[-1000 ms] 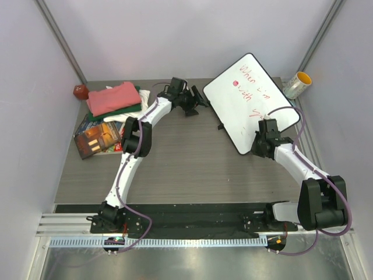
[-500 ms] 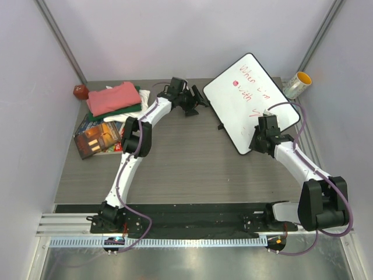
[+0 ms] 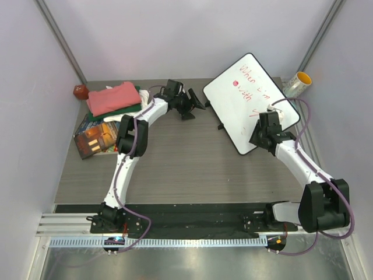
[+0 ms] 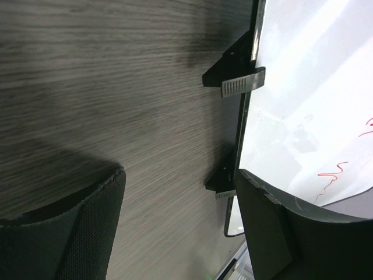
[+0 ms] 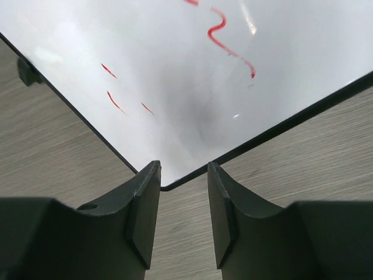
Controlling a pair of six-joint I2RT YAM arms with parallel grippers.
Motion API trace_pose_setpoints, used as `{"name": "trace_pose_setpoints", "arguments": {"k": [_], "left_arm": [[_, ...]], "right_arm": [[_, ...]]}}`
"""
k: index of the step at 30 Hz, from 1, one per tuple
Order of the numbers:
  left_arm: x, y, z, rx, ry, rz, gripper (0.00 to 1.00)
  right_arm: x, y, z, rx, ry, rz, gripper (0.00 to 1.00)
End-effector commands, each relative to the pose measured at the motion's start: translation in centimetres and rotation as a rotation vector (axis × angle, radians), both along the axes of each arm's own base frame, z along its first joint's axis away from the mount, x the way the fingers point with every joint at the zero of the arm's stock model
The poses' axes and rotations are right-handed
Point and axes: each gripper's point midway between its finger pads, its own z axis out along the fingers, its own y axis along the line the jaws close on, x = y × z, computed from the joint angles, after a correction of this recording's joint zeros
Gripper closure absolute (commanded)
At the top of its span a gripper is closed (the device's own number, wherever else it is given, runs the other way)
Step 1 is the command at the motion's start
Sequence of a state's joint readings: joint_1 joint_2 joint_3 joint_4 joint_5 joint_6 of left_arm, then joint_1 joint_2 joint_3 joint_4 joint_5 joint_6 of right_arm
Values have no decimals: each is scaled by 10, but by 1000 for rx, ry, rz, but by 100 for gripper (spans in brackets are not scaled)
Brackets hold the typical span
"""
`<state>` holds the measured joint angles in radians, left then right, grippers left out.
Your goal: Fold and stack the t-shirts
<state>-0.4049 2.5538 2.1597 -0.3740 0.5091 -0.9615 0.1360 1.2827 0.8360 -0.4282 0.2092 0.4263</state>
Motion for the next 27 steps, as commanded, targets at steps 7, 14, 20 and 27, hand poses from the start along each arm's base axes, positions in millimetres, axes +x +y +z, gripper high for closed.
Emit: {"name": "trace_pose_setpoints", "arguments": {"k": [7, 14, 20, 27], "left_arm": [[-8, 22, 55, -14, -50, 6, 24], [-20, 37, 75, 9, -64, 11, 24], [-28, 49, 81, 46, -76, 10, 24], [-30, 60, 85, 71, -84, 18, 24]], "right_arm": [[-5, -39, 79, -102, -177, -222, 54], [-9, -56, 74, -161, -154, -296, 32], [-3, -73, 53, -136, -114, -330, 28], [5, -80, 24, -86, -99, -303, 25]]}}
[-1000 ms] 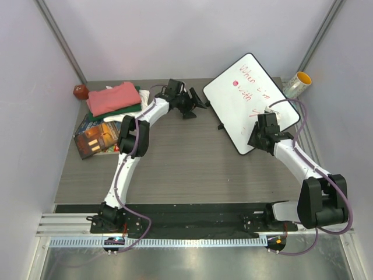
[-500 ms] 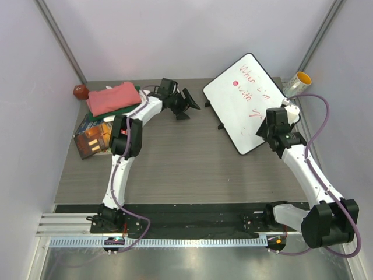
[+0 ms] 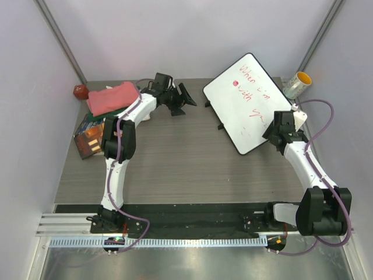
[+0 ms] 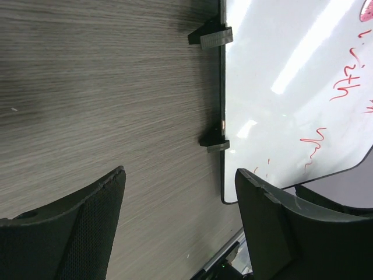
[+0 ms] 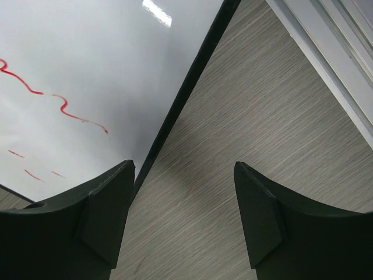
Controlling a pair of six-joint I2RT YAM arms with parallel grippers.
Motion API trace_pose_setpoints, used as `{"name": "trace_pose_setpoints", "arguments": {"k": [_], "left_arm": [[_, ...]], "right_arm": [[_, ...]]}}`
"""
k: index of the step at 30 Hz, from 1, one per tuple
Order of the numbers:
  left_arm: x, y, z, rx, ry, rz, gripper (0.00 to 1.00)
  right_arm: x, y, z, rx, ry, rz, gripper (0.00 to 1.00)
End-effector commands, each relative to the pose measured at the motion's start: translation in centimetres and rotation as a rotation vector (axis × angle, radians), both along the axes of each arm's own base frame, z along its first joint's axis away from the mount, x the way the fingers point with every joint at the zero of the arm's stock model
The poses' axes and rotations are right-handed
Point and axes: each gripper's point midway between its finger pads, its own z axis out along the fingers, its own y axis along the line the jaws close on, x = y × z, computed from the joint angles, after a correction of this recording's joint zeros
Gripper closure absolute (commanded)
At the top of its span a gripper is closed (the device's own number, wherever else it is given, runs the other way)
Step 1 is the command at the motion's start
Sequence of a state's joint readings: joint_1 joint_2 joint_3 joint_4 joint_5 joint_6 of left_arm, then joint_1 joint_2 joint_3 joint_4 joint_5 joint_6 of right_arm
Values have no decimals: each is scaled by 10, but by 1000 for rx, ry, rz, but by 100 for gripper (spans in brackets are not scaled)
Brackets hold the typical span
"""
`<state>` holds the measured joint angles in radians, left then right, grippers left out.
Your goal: Fold and stack the t-shirts
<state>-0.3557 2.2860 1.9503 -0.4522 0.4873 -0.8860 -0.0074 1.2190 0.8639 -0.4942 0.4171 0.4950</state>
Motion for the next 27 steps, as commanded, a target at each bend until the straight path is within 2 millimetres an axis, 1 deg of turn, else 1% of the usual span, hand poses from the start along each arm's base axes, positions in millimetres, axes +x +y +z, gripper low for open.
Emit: {"name": "trace_pose_setpoints", "arguments": {"k": [1, 2, 4, 6, 7, 9, 12, 13, 15, 16, 17, 18, 19, 20, 21, 22, 23, 24, 25, 27], "left_arm": [[-4, 13, 24, 23, -44, 0, 24], [-5, 14, 24, 24, -43, 0, 24], [-6, 15, 24, 26, -43, 1, 24], [-8, 16, 23, 27, -38, 0, 24], [-8, 16, 22, 27, -37, 0, 24], [-8, 15, 21, 26, -34, -1, 24], [-8, 15, 19, 24, -26, 1, 24], [-9, 14, 19, 23, -22, 1, 24], [-9, 14, 19, 19, -20, 0, 24], [-9, 14, 18, 20, -18, 2, 24], [-9, 14, 18, 19, -18, 1, 24], [-9, 13, 17, 17, -17, 0, 24], [-10, 13, 18, 15, -15, 0, 24], [-10, 13, 17, 13, -13, 0, 24], [-10, 13, 16, 11, -11, 0, 24], [-10, 13, 18, 10, -14, 2, 24], [-10, 14, 18, 12, -16, 0, 24], [-10, 13, 20, 12, -21, -3, 25], [-9, 13, 21, 15, -29, -2, 25], [-8, 13, 22, 15, -34, -4, 25]], "right_arm": [[21, 5, -1, 39, -73, 52, 25], [23, 7, -5, 50, -74, 66, 25], [31, 16, -3, 87, -108, 106, 25], [35, 23, -7, 112, -120, 138, 25], [41, 31, -5, 141, -152, 178, 25], [42, 38, -14, 161, -152, 212, 24], [52, 47, -11, 184, -197, 262, 24], [54, 48, -10, 185, -205, 273, 26], [58, 52, -8, 198, -220, 296, 31], [62, 54, -8, 196, -229, 311, 41], [64, 56, -7, 199, -236, 324, 44], [68, 57, -5, 198, -250, 333, 52], [69, 63, -9, 221, -243, 363, 65], [72, 63, -8, 222, -247, 361, 72], [73, 64, -7, 225, -251, 367, 77], [76, 65, -7, 231, -253, 367, 79], [76, 66, -8, 237, -248, 372, 79], [83, 69, 0, 242, -286, 388, 79], [87, 71, 4, 249, -293, 397, 78], [89, 72, 1, 254, -276, 403, 80]]}}
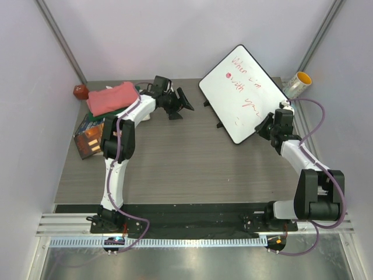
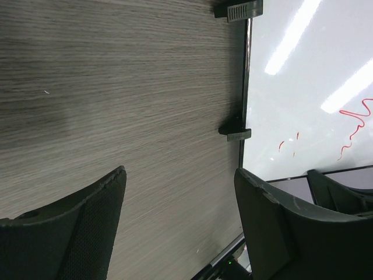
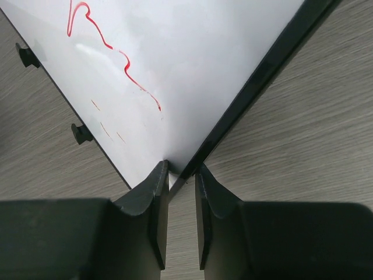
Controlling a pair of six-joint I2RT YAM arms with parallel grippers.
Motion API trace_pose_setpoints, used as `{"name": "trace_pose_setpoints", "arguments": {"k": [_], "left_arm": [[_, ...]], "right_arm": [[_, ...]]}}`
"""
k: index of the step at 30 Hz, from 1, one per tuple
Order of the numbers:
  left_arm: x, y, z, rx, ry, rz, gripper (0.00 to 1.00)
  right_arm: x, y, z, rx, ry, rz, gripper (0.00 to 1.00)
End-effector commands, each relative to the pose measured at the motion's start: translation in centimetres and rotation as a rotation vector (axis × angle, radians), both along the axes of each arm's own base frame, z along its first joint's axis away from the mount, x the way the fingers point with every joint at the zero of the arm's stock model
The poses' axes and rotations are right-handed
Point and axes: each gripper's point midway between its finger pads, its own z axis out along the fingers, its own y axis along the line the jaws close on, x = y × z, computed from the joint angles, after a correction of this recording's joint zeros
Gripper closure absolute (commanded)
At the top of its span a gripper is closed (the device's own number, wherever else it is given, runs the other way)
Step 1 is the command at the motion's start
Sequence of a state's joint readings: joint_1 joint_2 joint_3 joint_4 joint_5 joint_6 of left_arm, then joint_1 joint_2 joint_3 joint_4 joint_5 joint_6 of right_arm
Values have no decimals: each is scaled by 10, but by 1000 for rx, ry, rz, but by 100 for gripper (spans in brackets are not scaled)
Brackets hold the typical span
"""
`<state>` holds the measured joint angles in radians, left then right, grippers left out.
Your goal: Fold and stack the t-shirts
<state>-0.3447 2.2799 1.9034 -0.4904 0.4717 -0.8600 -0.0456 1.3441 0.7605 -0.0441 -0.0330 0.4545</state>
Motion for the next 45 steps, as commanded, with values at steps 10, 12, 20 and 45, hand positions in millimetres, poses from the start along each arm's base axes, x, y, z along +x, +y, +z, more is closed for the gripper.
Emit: {"name": "trace_pose_setpoints", "arguments": {"k": [10, 12, 20, 45], "left_arm": [[12, -6, 41, -50, -81, 0, 25], [13, -8, 39, -53, -77, 2, 25], [15, -9, 36, -68, -65, 6, 25], [50, -33, 31, -183, -102, 1, 71]], "right_arm": [[10, -3, 17, -70, 1, 28, 99], [5, -13, 16, -118, 36, -1, 99], [-14, -46, 23, -240, 110, -142, 99], [-26, -8, 84, -95, -36, -24, 99]]}}
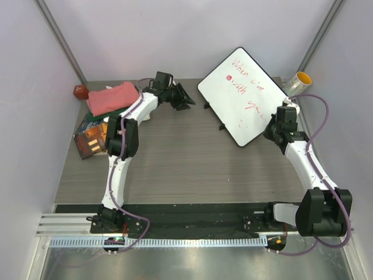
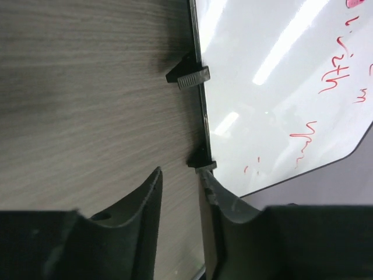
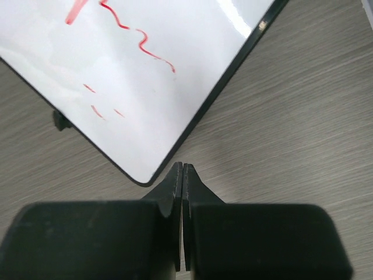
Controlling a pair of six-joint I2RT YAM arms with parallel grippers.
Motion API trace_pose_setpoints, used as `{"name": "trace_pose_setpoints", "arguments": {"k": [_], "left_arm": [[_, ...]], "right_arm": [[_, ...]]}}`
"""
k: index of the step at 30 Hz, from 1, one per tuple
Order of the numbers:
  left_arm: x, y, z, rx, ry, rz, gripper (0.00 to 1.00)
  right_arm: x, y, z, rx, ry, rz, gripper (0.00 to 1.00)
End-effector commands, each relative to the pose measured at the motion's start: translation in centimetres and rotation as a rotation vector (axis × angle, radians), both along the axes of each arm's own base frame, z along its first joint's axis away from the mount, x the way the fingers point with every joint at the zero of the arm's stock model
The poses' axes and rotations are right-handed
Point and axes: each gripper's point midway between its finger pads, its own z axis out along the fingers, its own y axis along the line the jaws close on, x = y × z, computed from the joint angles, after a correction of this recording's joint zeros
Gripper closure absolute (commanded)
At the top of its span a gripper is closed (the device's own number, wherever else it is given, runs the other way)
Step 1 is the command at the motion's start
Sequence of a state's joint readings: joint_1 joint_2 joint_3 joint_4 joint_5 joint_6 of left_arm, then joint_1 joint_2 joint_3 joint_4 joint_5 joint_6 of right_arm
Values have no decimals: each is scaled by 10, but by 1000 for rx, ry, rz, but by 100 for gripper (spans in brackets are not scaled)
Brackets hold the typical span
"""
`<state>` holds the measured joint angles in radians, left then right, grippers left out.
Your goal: Fold and stack the t-shirts
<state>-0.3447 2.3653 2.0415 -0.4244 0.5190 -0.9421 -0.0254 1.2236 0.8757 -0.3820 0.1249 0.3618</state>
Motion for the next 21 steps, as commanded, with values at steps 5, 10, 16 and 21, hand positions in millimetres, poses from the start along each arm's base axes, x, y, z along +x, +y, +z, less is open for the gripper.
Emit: {"name": "trace_pose_setpoints", "arguments": {"k": [5, 10, 16, 21], "left_arm": [[33, -19, -11, -98, -40, 7, 77], [42, -36, -35, -119, -23, 1, 81], [33, -71, -27, -169, -39, -56, 94], [29, -83, -28, -191, -39, -69, 99]], "right_arm": [[2, 23, 76, 132, -174, 30, 99], [-16, 27, 71, 168, -143, 12, 99], [-29, 20, 70, 135, -142, -10, 99], [-32, 18, 64, 131, -129, -24, 99]]}}
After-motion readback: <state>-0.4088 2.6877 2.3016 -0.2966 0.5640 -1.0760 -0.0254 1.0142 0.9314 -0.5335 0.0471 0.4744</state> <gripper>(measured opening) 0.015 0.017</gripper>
